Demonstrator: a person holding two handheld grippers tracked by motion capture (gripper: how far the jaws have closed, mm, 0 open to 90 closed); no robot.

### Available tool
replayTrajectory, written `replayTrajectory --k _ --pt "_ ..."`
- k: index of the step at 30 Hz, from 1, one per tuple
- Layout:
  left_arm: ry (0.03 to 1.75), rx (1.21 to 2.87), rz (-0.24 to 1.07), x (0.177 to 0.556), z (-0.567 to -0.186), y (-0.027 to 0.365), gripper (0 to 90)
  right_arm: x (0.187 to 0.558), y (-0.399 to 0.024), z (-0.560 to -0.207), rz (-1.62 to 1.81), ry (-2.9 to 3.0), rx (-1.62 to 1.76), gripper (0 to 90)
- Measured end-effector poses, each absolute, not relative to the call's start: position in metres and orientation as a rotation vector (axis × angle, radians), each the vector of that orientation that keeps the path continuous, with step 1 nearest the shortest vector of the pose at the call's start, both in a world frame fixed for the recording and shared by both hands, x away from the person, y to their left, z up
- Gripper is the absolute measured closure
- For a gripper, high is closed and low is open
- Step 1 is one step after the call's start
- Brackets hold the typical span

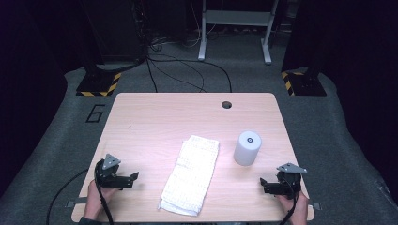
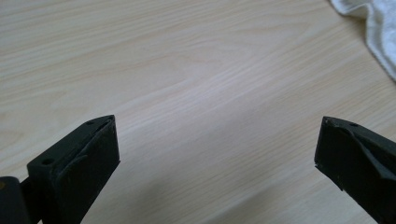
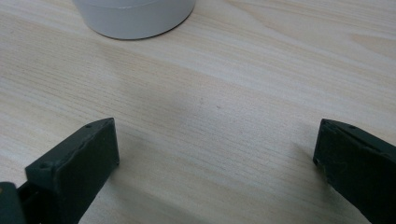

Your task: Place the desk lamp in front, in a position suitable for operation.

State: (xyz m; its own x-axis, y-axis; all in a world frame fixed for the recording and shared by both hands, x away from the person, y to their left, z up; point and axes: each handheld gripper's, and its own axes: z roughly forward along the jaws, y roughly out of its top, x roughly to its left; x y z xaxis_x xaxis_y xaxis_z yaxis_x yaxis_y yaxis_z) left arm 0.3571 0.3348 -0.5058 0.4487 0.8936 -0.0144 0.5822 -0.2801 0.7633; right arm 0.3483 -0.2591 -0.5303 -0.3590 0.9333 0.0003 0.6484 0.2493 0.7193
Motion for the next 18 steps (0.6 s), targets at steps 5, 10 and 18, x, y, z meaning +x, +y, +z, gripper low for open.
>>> replayTrajectory --k 5,10,18 --pt "1.167 2.011 0.549 0.36 -0.492 0.319 0.0 0.348 -0.259 -0.53 0.892 2.096 1.441 0.0" --pt "1.102 2.019 0.53 0.363 -0.481 0.296 0.0 0.348 -0.259 -0.53 0.891 2.096 1.44 0.0" --pt "0.981 2.06 0.483 0.374 -0.473 0.255 0.0 0.348 -0.259 -0.53 0.892 2.096 1.441 0.0"
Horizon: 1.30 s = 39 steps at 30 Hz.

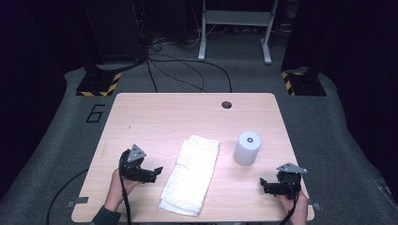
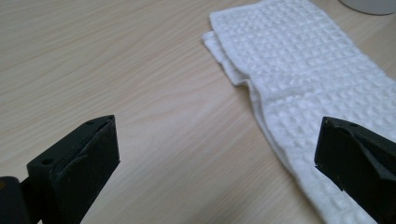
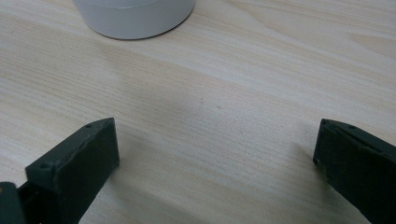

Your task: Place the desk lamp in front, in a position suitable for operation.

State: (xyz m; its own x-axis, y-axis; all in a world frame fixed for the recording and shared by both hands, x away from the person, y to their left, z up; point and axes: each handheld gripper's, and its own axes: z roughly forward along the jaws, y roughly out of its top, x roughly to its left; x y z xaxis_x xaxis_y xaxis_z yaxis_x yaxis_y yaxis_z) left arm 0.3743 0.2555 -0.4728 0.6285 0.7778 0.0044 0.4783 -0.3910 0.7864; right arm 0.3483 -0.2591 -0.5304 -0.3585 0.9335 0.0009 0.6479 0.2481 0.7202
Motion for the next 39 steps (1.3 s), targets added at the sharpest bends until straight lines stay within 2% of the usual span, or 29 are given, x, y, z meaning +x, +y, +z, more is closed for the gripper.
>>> replayTrajectory --k 25,39 --pt "0.826 2.206 0.351 0.4 -0.486 0.157 0.0 0.348 -0.259 -0.53 0.891 2.097 1.439 0.0" --pt "0.792 2.345 0.311 0.402 -0.515 0.131 0.0 0.348 -0.259 -0.53 0.892 2.097 1.439 0.0"
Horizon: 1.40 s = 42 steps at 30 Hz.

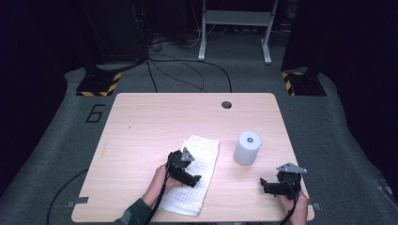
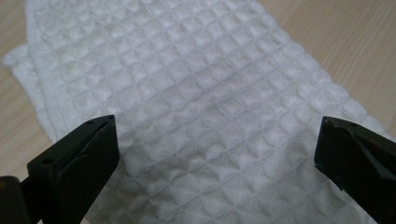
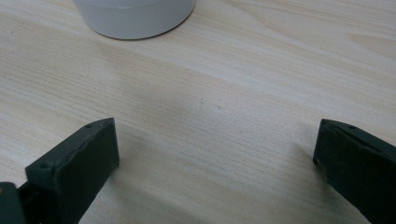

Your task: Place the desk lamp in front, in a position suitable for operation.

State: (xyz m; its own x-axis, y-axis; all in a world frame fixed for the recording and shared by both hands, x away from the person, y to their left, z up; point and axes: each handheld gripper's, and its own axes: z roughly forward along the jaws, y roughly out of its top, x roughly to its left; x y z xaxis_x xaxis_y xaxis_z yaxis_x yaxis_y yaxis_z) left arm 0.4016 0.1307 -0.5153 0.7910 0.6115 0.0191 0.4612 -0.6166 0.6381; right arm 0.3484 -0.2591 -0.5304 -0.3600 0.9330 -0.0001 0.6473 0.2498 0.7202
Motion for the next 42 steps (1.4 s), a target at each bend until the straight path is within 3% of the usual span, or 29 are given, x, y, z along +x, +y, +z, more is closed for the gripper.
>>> replayTrajectory --k 8,23,30,34,42 --pt "0.78 2.351 0.299 0.398 -0.518 0.132 8.1 0.348 -0.259 -0.53 0.893 2.096 1.441 0.0" --pt "0.766 2.288 0.316 0.398 -0.514 0.143 60.9 0.348 -0.259 -0.53 0.893 2.095 1.441 0.0" --pt "0.741 2.29 0.364 0.393 -0.515 0.142 76.8 0.348 -0.259 -0.53 0.891 2.097 1.44 0.0" --pt "0.732 2.285 0.389 0.391 -0.515 0.143 81.0 0.348 -0.259 -0.53 0.891 2.097 1.439 0.0" --pt "0.732 2.244 0.415 0.386 -0.505 0.154 80.8 0.348 -0.259 -0.53 0.891 2.097 1.44 0.0"
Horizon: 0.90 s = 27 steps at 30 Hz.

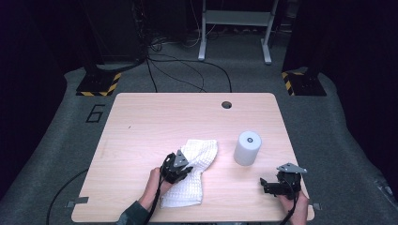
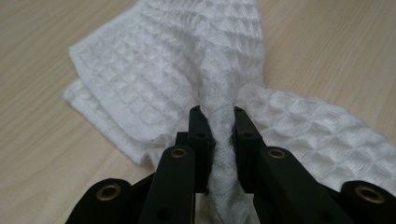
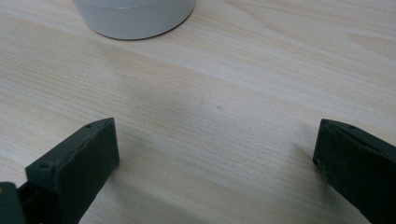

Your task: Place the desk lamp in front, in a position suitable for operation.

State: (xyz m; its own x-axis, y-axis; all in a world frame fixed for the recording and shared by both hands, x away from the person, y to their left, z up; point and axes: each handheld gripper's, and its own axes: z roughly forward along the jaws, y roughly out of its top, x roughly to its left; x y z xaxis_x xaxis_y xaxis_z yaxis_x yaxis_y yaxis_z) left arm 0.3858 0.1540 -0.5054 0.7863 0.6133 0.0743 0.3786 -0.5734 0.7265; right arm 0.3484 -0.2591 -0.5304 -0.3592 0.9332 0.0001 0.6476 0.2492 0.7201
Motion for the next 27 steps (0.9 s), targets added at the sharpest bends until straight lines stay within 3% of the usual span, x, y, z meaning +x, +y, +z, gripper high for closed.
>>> replayTrajectory --k 27 --pt "0.859 2.045 0.605 0.378 -0.444 0.234 80.4 0.348 -0.259 -0.53 0.891 2.097 1.44 0.0"
